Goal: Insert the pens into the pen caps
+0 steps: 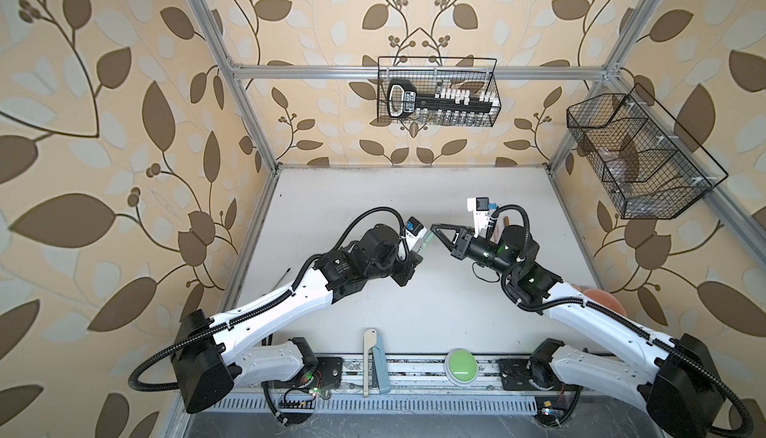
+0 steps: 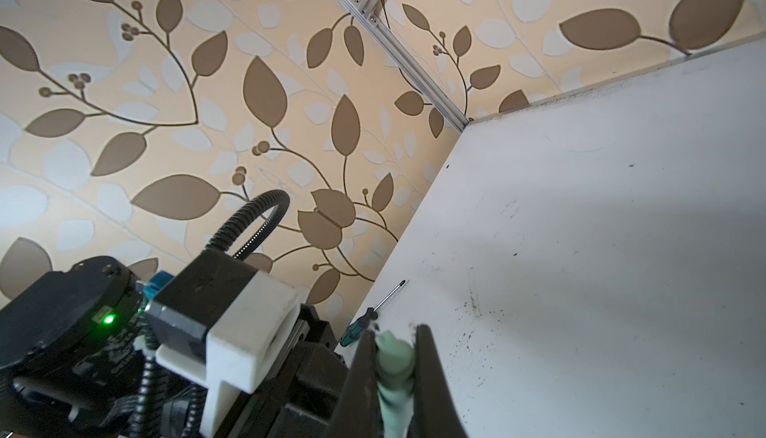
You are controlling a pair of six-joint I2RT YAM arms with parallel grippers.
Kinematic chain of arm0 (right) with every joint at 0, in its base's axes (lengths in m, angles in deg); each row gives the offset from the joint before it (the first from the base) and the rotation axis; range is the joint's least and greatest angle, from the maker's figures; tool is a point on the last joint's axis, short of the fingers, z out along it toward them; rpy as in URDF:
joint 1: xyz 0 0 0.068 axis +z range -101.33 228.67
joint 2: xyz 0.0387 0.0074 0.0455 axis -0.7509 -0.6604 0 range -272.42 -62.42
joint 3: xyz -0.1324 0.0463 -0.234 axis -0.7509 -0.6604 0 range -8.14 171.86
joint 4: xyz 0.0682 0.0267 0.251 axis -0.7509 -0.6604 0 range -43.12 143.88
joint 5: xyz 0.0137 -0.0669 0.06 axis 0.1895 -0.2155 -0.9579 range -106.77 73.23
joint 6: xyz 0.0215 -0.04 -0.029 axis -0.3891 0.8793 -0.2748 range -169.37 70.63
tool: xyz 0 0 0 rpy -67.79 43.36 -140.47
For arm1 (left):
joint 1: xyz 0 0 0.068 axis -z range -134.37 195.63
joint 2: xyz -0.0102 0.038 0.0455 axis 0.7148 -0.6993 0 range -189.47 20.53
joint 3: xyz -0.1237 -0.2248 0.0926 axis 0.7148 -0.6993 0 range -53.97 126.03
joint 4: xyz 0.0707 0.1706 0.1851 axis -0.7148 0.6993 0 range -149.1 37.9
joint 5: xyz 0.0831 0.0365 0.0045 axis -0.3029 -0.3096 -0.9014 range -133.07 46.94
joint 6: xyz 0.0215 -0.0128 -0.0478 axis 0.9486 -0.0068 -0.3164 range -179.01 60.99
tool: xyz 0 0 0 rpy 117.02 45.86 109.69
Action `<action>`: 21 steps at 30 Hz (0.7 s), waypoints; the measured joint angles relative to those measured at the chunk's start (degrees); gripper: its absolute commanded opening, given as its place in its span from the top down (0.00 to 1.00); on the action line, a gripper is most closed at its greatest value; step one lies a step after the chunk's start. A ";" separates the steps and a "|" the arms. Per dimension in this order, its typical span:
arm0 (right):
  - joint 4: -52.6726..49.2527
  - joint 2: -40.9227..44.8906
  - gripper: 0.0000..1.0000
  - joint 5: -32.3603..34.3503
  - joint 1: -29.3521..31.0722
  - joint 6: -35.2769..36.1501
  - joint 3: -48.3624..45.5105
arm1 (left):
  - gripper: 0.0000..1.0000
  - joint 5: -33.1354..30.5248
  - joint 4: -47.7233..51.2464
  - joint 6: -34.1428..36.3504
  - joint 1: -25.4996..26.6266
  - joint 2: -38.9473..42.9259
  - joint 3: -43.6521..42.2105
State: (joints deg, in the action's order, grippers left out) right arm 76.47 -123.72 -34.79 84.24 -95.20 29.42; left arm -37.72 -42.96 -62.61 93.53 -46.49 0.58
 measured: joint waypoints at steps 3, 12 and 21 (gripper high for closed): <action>-3.61 -0.35 1.00 -0.22 0.07 1.77 2.19 | 1.00 0.13 -0.02 0.11 -0.26 0.00 0.00; -14.75 -0.26 1.00 -3.45 -2.14 6.93 10.25 | 1.00 2.80 -5.49 -1.53 -0.76 0.20 -0.63; -21.46 -2.10 0.64 -8.85 -1.05 9.38 13.90 | 1.00 1.57 -11.87 -6.21 -1.53 2.25 -2.23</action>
State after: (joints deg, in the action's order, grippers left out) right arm 55.01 -125.82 -43.64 83.19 -85.82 43.32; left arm -36.15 -54.83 -68.81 92.00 -44.24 -1.65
